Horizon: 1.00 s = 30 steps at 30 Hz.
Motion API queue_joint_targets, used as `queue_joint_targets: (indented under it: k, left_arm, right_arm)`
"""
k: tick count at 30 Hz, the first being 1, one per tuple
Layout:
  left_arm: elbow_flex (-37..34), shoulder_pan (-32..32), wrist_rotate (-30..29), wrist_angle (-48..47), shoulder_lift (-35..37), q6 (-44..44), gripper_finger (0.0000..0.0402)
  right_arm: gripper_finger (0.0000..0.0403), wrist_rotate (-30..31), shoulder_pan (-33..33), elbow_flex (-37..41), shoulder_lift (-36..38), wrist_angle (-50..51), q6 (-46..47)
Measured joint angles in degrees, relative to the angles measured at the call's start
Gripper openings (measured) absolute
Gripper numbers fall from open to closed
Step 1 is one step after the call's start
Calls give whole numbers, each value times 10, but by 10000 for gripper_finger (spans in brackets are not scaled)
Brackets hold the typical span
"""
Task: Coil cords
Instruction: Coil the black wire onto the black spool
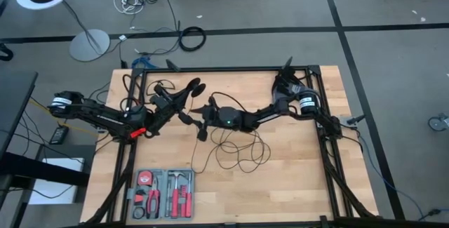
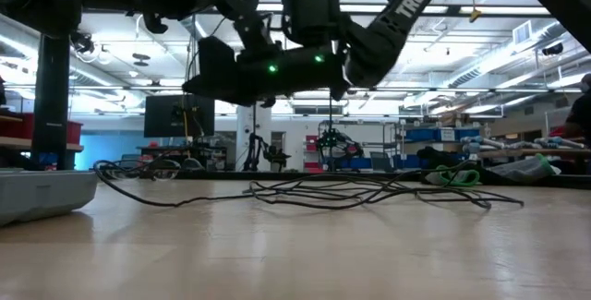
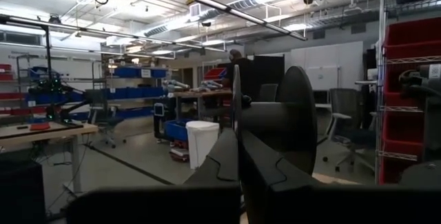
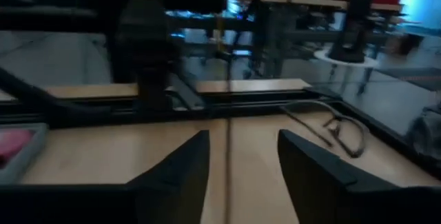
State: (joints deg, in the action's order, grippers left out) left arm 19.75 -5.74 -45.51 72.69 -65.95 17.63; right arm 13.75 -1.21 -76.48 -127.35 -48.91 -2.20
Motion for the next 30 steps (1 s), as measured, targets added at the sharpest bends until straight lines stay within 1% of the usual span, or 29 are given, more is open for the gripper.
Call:
queue_joint_targets:
  k: [2,5,9,12,17,20,21,25,30]
  left_arm:
    - [0,0,0,-2,0,0,0]
    - [0,0,0,-3,0,-1,0]
    - [0,0,1,-3,0,-1,0]
    - [0,0,1,-3,0,-1,0]
    - [0,0,1,-4,0,-1,0]
    - [0,0,1,-4,0,-1,0]
    - [0,0,1,-4,0,-2,0]
    - [0,0,1,-4,0,-5,0]
    - [0,0,0,-13,0,-5,0]
  right_arm:
    - [189,-1,0,-12,0,6,0]
    - [192,-4,0,-16,0,12,-1]
    - [173,-23,0,-17,0,12,-10]
    - [139,-33,1,-17,0,16,-10]
    - [59,-37,1,-17,0,16,-10]
    - [14,-56,1,-17,0,15,-10]
    - [8,-60,1,-17,0,15,-10]
    - [13,-61,1,-17,0,15,-4]
    - [4,-60,5,-17,0,19,-5]
